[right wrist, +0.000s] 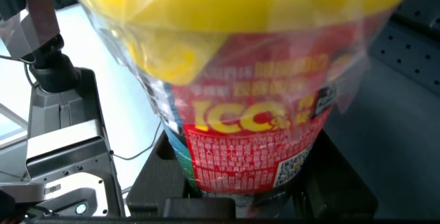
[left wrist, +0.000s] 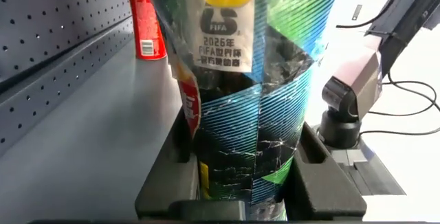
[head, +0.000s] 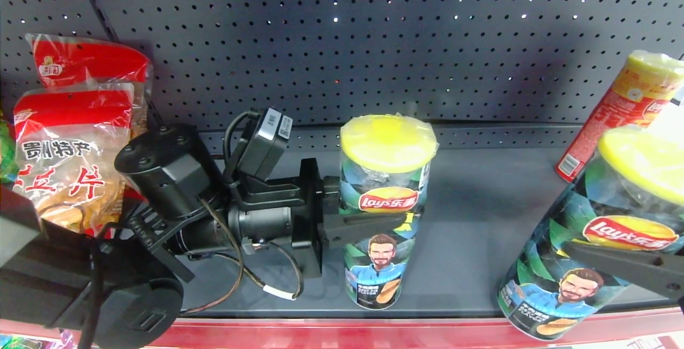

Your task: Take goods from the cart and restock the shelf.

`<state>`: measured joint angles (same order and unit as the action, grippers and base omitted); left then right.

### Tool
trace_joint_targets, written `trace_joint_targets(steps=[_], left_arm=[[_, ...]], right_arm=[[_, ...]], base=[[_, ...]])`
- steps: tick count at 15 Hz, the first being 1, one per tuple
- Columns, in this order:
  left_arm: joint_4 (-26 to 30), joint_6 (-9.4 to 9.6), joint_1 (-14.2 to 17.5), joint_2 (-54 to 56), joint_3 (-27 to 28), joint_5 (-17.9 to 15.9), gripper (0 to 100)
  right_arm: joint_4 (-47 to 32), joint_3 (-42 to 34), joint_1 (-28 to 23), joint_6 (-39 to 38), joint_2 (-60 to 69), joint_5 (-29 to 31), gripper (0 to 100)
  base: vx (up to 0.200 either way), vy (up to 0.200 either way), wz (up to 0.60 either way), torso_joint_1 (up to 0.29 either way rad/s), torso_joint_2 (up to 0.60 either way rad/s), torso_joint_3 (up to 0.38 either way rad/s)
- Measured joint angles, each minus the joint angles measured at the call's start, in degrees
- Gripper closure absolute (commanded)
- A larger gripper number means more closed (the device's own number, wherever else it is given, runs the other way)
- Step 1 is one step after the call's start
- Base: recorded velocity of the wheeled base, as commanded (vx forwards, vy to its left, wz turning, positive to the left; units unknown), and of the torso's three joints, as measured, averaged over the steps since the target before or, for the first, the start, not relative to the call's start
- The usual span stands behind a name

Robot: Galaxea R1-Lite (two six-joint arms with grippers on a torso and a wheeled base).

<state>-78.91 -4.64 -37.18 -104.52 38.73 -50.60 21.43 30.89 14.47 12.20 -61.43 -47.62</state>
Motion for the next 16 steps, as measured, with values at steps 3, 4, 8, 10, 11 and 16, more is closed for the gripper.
trace_joint_targets(steps=[3,4,8,10,11,16], left_arm=[[0.0,0.05,-0.2,-1.2,1.1,0.0,100],[0.0,0.09,-0.2,-1.5,1.0,0.1,100],[-0.2,0.18,-0.3,-1.8,-0.9,0.0,0],[0.0,0.29,-0.1,-1.8,-1.2,0.1,0],[0.0,0.46,-0.2,-1.8,-1.4,0.1,0],[-0.1,0.62,1.2,-0.5,-3.1,-0.3,0]], right_arm=[[0.0,0.0,0.0,0.0,0.0,0.0,100],[0.0,0.0,0.0,0.0,0.0,0.0,100],[0.0,0.0,0.1,0.0,0.0,-0.1,100],[0.0,-0.1,0.0,0.0,-0.1,-0.1,100],[0.0,-0.1,0.0,0.0,-0.1,-0.1,100],[0.0,0.0,0.1,0.0,-0.5,-0.1,100]], base=[[0.0,0.0,0.0,0.0,0.0,0.0],[0.0,0.0,0.0,0.0,0.0,0.0],[0.0,0.0,0.0,0.0,0.0,0.0],[0.0,0.0,0.0,0.0,0.0,0.0],[0.0,0.0,0.0,0.0,0.0,0.0],[0.0,0.0,0.0,0.0,0.0,0.0]])
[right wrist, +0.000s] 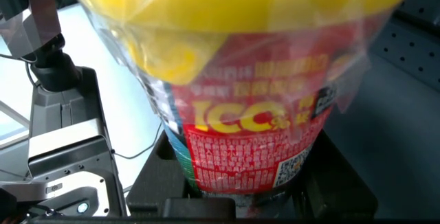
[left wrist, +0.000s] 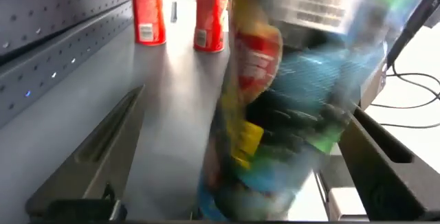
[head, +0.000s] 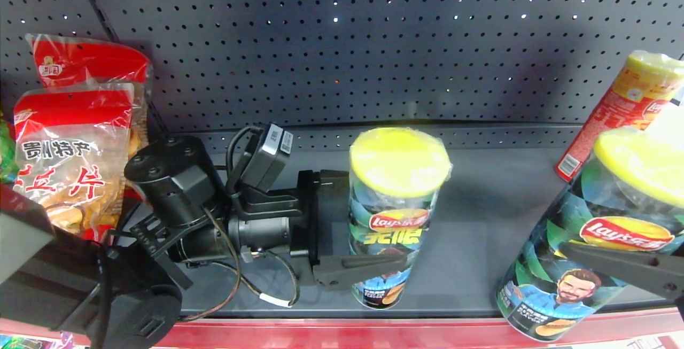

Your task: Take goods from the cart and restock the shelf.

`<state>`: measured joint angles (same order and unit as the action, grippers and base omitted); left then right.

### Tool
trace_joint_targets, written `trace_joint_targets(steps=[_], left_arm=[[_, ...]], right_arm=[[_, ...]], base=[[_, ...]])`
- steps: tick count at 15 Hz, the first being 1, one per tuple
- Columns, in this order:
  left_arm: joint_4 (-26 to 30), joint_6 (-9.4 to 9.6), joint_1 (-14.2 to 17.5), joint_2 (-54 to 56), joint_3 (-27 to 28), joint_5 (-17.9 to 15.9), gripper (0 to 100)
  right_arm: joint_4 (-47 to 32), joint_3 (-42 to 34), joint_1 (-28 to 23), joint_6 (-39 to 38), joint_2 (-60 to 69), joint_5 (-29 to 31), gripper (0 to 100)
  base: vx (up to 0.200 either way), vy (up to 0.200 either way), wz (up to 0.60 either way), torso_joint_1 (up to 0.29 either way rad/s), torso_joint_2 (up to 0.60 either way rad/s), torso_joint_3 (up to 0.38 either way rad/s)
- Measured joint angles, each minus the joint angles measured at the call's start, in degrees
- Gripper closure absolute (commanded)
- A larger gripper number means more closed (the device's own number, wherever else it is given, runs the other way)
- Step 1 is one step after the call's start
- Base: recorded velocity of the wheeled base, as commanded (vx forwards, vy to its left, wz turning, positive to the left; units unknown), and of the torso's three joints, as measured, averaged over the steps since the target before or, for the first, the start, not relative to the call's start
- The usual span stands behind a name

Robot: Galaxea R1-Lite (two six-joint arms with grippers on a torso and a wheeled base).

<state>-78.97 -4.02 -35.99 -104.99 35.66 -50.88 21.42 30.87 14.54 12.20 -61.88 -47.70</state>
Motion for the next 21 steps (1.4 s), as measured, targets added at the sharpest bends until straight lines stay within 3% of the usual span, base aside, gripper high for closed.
trace_joint_targets(steps=[4,8,10,11,12,14,16,18,21], left_arm=[[0.0,1.67,3.8,6.2,-8.9,-3.0,0],[0.2,2.85,6.1,21.3,-23.5,-4.5,0],[3.0,1.32,7.9,33.3,-28.7,-4.7,0],[5.9,-1.01,8.9,40.0,-30.0,-4.6,0],[10.5,-3.77,10.4,47.3,-30.6,-4.5,0],[28.1,-8.78,16.8,63.0,-28.1,-4.0,0],[48.0,-11.79,28.0,76.6,-23.2,-2.7,0],[63.8,-13.04,40.6,88.0,-19.9,-1.5,0],[70.6,-11.35,48.8,96.2,-19.8,6.2,0]], right_arm=[[0.0,0.2,0.0,0.0,-0.4,-0.1,100],[0.0,0.4,-0.1,0.0,-0.8,-0.1,100],[0.0,0.1,-0.2,0.0,-0.7,-0.1,100],[0.0,0.0,-0.2,0.0,-0.8,-0.1,100],[0.0,0.0,-0.4,0.0,-1.0,0.0,100],[0.1,1.4,-0.9,0.0,-2.1,0.4,100],[0.1,3.4,-1.0,0.0,-3.4,0.7,100],[0.1,4.6,-1.0,0.0,-4.5,0.6,100],[0.1,6.2,-0.9,0.0,-5.6,0.4,100]], base=[[0.0,0.0,0.0,0.0,0.0,0.0],[0.0,0.0,0.0,0.0,0.0,0.0],[0.0,0.0,0.0,0.0,0.0,0.0],[0.0,0.0,0.0,0.0,0.0,0.0],[0.0,0.0,0.0,0.0,0.0,0.0],[0.0,0.0,0.0,0.0,0.0,0.0],[0.0,0.0,0.0,0.0,0.0,0.0],[0.0,0.0,0.0,0.0,0.0,0.0],[0.0,0.0,0.0,0.0,0.0,0.0]])
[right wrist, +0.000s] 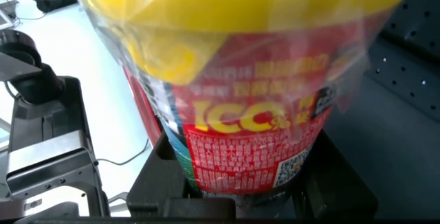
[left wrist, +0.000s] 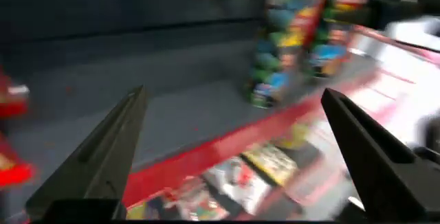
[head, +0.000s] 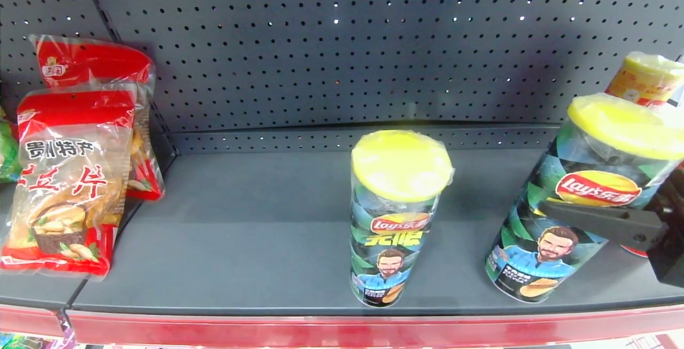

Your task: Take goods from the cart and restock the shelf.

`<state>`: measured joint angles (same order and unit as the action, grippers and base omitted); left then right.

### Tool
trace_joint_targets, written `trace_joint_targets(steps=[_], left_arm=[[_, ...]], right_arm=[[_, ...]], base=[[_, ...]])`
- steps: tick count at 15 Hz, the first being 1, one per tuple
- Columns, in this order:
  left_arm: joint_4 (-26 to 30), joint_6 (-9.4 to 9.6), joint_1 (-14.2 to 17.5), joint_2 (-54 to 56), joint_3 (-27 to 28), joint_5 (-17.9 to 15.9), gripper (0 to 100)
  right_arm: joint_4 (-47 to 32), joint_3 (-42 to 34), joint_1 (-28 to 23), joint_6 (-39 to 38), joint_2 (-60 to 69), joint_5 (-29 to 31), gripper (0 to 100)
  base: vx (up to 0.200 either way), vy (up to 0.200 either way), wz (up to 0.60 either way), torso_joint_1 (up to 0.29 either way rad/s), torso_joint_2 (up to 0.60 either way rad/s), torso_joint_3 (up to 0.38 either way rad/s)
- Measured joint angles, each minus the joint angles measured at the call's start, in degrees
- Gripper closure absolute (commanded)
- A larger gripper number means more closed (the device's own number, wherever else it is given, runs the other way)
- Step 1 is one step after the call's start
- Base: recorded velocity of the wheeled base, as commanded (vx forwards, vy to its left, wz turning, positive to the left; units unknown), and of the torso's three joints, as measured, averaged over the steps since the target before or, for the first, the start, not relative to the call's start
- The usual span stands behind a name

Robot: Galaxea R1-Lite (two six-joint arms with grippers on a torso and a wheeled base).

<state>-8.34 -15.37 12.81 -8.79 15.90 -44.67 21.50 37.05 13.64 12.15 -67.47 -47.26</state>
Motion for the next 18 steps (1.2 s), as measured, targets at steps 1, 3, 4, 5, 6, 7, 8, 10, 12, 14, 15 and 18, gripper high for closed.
trace_joint_targets(steps=[1,3,4,5,6,7,8,10,12,14,15,18], left_arm=[[1.5,0.11,2.6,1.4,-0.9,1.6,0],[4.9,0.51,7.2,4.6,-4.1,3.9,0],[5.9,0.66,7.9,6.0,-5.5,4.4,0],[5.5,0.71,7.7,6.7,-6.1,4.5,0],[3.8,0.71,6.2,6.2,-6.3,4.7,0],[1.8,0.66,3.6,5.0,-6.4,4.6,0],[0.3,0.65,-0.5,3.8,-6.1,4.0,0],[-0.6,1.01,-12.8,2.3,-5.5,3.5,0],[0.9,4.97,-23.5,2.0,-6.3,8.4,0],[2.3,9.06,-26.0,2.4,-7.4,23.9,0],[2.7,10.45,-25.9,2.2,-7.5,30.7,0],[4.5,13.79,-22.2,0.0,-7.2,40.4,0]], right_arm=[[0.0,0.6,0.0,0.0,-0.2,0.0,100],[0.0,1.0,0.0,-0.1,-0.3,-0.1,100],[0.0,1.1,0.0,-0.1,-0.2,-0.1,100],[0.0,1.2,0.0,-0.1,0.0,-0.1,100],[0.0,1.2,0.0,-0.1,0.3,0.0,100],[0.0,1.0,0.0,-0.1,0.7,0.0,100],[-0.2,0.7,0.0,-0.2,1.2,0.1,100],[-0.2,0.5,-0.1,-0.3,1.6,0.1,100],[-0.2,0.8,-0.1,-0.3,1.7,0.1,100],[-0.2,0.7,-0.2,-0.3,1.8,0.2,100],[-0.2,0.6,-0.2,-0.3,1.8,0.1,100],[-0.2,0.4,-0.2,-0.3,2.0,0.1,100]], base=[[0.0,0.0,0.0,0.0,0.0,0.0],[0.0,0.0,0.0,0.0,0.0,0.0],[0.0,0.0,0.0,0.0,0.0,0.0],[0.0,0.0,0.0,0.0,0.0,0.0],[0.0,0.0,0.0,0.0,0.0,0.0],[0.0,0.0,0.0,0.0,0.0,0.0],[0.0,0.0,0.0,0.0,0.0,0.0],[0.0,0.0,0.0,0.0,0.0,0.0],[0.0,0.0,0.0,0.0,0.0,0.0],[0.0,0.0,0.0,0.0,0.0,0.0],[0.0,0.0,0.0,0.0,0.0,0.0],[0.0,0.0,0.0,0.0,0.0,0.0]])
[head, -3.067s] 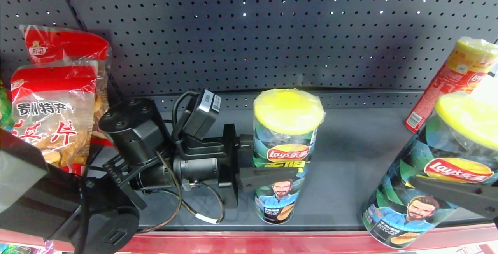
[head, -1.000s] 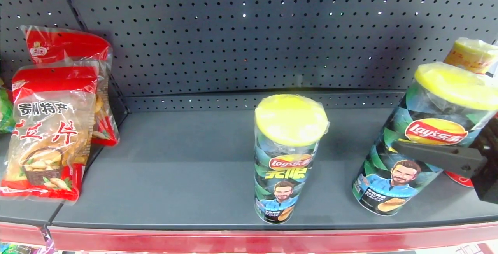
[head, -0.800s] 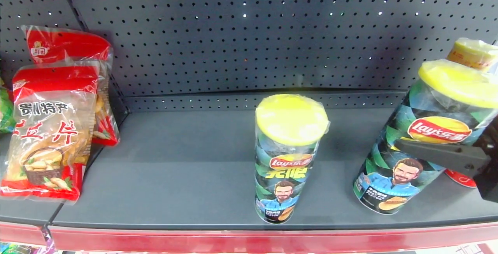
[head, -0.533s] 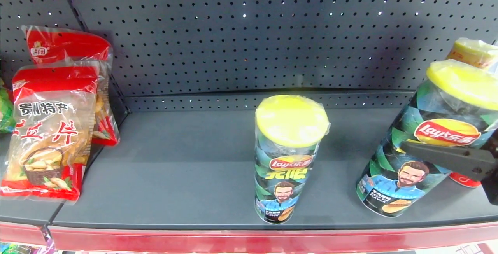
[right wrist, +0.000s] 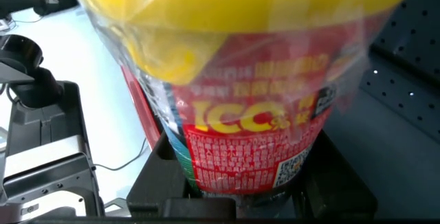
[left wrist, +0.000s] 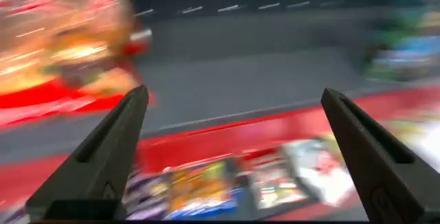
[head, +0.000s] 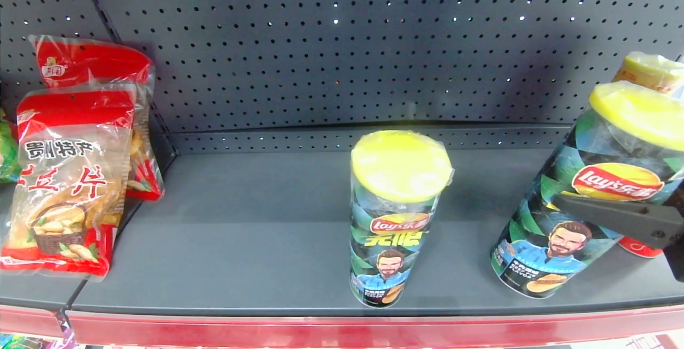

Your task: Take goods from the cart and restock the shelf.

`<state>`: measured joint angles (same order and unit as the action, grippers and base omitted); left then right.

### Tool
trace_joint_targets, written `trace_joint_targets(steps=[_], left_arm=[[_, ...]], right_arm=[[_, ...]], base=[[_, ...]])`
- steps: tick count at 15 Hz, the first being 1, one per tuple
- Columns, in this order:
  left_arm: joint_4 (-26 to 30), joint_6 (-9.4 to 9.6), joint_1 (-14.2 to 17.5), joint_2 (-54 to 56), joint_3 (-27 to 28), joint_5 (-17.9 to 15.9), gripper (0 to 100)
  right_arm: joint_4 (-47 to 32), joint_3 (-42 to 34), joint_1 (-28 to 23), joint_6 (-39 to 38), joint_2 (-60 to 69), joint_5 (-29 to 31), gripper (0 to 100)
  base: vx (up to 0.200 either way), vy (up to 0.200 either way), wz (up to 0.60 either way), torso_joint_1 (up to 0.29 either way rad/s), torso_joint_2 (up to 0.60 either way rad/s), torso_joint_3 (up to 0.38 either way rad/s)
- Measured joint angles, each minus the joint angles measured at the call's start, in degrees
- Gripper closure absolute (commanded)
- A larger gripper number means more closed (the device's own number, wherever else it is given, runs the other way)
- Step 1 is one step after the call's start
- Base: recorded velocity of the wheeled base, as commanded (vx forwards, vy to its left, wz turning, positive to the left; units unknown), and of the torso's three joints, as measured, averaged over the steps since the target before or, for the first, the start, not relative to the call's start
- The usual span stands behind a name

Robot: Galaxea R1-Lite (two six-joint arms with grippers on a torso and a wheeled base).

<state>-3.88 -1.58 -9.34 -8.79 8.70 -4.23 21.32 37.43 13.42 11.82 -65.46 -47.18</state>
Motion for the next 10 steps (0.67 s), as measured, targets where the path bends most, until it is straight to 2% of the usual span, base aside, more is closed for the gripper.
trace_joint_targets(steps=[4,7,10], left_arm=[[3.5,0.46,5.5,2.9,-3.2,6.1,0],[4.5,1.54,8.1,5.9,-7.4,5.8,0],[4.4,1.51,9.3,7.5,-8.4,5.8,0]], right_arm=[[0.1,0.1,0.1,0.0,-0.1,-0.4,100],[0.1,-0.7,0.2,0.0,0.4,-0.4,100],[0.1,-0.4,0.3,0.0,0.1,-0.4,100]], base=[[0.0,0.0,0.0,0.0,0.0,0.0],[0.0,0.0,0.0,0.0,0.0,0.0],[0.0,0.0,0.0,0.0,0.0,0.0]])
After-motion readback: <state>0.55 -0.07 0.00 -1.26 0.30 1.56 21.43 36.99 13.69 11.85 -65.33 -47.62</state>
